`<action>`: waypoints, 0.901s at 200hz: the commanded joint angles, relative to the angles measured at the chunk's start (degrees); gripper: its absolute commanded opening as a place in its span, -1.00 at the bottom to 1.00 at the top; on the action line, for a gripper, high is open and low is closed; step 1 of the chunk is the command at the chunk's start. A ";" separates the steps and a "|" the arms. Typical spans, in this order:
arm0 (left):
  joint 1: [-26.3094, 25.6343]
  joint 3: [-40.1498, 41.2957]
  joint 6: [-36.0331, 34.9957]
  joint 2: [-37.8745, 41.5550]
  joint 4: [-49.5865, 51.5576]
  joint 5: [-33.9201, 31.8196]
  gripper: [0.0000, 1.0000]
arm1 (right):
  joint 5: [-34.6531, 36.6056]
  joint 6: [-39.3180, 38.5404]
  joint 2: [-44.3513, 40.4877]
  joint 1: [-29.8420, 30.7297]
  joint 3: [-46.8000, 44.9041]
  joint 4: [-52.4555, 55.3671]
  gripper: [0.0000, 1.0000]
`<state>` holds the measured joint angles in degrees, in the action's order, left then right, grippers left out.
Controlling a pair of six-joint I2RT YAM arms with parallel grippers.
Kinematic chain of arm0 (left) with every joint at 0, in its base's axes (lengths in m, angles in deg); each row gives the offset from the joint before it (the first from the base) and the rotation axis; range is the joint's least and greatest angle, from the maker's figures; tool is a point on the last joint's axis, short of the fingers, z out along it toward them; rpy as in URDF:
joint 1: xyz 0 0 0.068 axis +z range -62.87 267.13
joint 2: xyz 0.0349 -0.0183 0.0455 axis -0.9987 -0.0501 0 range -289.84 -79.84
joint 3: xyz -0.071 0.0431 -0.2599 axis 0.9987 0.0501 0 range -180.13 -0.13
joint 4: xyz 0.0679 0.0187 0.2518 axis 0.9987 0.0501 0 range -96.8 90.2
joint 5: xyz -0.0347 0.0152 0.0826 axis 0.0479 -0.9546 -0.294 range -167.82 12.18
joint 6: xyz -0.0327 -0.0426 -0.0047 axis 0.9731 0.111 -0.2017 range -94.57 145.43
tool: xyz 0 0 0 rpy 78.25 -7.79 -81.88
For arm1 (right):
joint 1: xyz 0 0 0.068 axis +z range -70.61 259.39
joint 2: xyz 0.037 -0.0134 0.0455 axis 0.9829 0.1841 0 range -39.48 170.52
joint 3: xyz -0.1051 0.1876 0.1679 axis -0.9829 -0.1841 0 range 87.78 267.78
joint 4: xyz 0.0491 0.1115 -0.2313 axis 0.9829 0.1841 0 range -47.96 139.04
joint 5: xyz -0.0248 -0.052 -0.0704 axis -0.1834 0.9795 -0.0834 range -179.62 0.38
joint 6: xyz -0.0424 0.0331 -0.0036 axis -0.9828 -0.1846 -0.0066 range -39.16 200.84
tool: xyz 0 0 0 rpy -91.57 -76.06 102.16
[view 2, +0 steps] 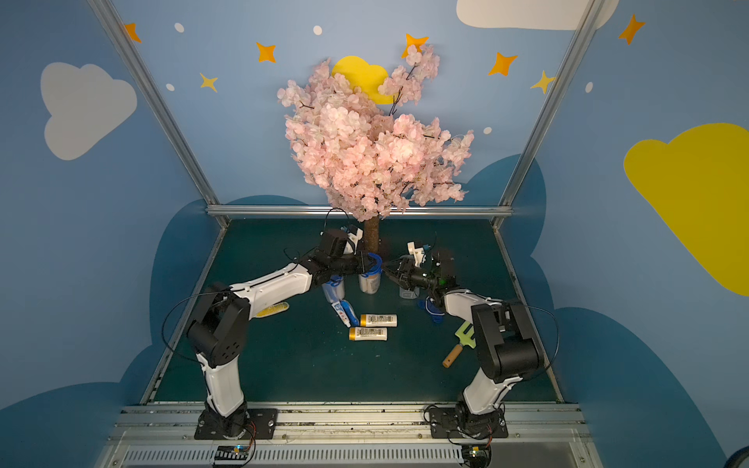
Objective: Take out toiletry kits
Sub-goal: Unfasten the latch on the container.
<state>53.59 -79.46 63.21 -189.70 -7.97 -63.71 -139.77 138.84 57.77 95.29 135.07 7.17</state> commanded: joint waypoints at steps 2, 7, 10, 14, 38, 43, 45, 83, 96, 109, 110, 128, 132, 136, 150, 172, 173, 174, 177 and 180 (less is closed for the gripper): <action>0.76 5.41 -0.19 -6.42 20.67 -5.51 -0.95 | -0.13 -0.70 1.80 0.96 2.69 -0.17 0.11; 0.72 5.41 -0.19 -6.46 20.60 -5.50 -0.95 | -0.12 -0.52 2.17 0.98 2.80 -0.45 0.11; 0.70 5.41 -0.13 -6.50 20.63 -5.50 -0.95 | -0.12 -0.42 2.37 0.98 2.87 -0.64 0.11; 0.75 5.41 -0.09 -6.48 20.62 -5.43 -0.95 | -0.12 -0.20 2.69 1.02 2.92 -1.01 0.12; 0.66 5.33 -0.15 -6.56 20.54 -5.31 -0.95 | -0.17 0.36 4.03 1.09 3.79 -1.86 0.13; 0.61 5.33 -0.10 -6.58 20.57 -5.32 -0.95 | -0.30 0.51 4.31 1.11 4.02 -1.98 0.13; 0.59 5.33 -0.13 -6.59 20.57 -5.32 -0.95 | -0.34 0.53 4.45 1.10 4.10 -2.03 0.13; 0.52 5.26 0.09 -6.77 20.32 -5.11 -0.95 | -0.46 1.96 6.17 1.12 4.83 -4.06 0.14; 0.41 5.24 0.15 -6.93 20.24 -5.06 -0.95 | -0.59 2.72 6.66 1.13 4.83 -7.38 0.14; 0.41 5.24 0.14 -7.05 20.27 -5.03 -0.95 | -0.89 3.87 7.05 1.20 4.61 -10.08 0.14; 0.45 5.24 0.12 -7.09 20.26 -5.04 -0.95 | -0.95 3.96 7.10 1.22 4.59 -10.32 0.14; 0.40 5.30 0.27 -7.15 20.27 -5.06 -0.95 | -1.59 6.27 7.83 1.08 3.92 -16.03 0.11; 0.45 5.31 0.22 -7.18 20.19 -5.06 -0.95 | -1.78 6.81 8.01 1.10 3.72 -17.29 0.10; 0.42 5.33 0.24 -7.24 20.16 -5.13 -0.95 | -1.97 7.42 8.16 1.14 3.53 -18.40 0.08; 0.32 5.41 0.28 -7.38 20.19 -5.28 -0.95 | -2.61 9.52 8.70 1.08 2.87 -21.96 0.06; 0.32 5.83 0.54 -7.45 19.95 -5.32 -0.95 | -3.35 12.53 9.26 1.06 1.89 -26.63 0.02; 0.32 5.84 0.54 -7.42 19.96 -5.28 -0.95 | -3.32 12.64 9.27 1.06 1.86 -26.77 0.02; 0.32 5.85 0.54 -7.40 19.97 -5.30 -0.95 | -3.35 12.74 9.31 1.11 1.81 -26.93 0.02; 0.32 5.90 0.56 -7.42 19.97 -5.32 -0.95 | -3.34 13.08 9.34 1.13 1.64 -27.47 0.02; 0.24 5.94 0.54 -7.42 19.87 -5.32 -0.95 | -3.33 13.37 9.36 1.15 1.52 -27.96 0.01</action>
<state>53.50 -79.42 63.84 -190.05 -8.74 -63.91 -140.58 148.11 67.17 95.95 137.01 -8.70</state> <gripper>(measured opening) 0.047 0.515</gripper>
